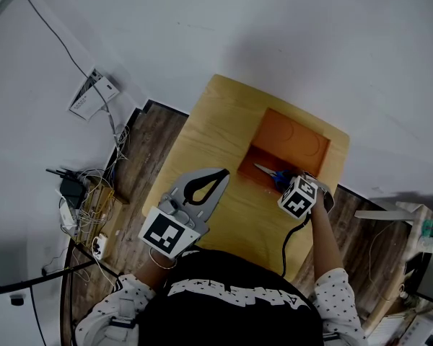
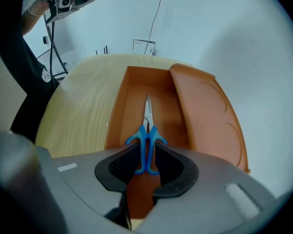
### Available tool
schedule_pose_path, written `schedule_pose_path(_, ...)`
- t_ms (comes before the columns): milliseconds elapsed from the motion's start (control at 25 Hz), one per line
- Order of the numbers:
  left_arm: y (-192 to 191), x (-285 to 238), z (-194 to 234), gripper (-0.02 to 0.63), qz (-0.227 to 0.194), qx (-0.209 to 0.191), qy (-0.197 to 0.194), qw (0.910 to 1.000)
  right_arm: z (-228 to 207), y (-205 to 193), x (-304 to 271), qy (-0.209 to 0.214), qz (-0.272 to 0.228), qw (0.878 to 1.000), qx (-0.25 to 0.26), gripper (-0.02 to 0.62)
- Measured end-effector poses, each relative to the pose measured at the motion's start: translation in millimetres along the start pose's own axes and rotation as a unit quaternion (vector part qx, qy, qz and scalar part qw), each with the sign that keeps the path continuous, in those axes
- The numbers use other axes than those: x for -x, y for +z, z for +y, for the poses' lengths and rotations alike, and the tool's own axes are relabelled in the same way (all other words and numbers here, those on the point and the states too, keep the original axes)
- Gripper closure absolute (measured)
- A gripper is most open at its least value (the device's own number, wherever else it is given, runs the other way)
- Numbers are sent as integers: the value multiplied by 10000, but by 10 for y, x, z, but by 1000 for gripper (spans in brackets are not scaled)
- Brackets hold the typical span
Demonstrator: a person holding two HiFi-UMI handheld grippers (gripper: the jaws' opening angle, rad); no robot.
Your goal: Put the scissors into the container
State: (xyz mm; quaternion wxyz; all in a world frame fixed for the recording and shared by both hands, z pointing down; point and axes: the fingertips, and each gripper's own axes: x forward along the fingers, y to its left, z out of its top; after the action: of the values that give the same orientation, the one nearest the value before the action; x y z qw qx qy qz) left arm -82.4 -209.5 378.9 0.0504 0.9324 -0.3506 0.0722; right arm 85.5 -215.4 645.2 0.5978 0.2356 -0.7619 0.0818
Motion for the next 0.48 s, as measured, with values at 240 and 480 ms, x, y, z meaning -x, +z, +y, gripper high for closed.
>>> schedule_pose_path(240, 10, -3, -13, 606, -12, -24, -23, 10000, 6, 8, 8, 11, -26, 10000, -24, 477)
schedule_pose_path(480, 9, -2, -29, 606, -2, -8, 2, 10000, -81, 48, 72, -232, -436, 9979, -424, 480)
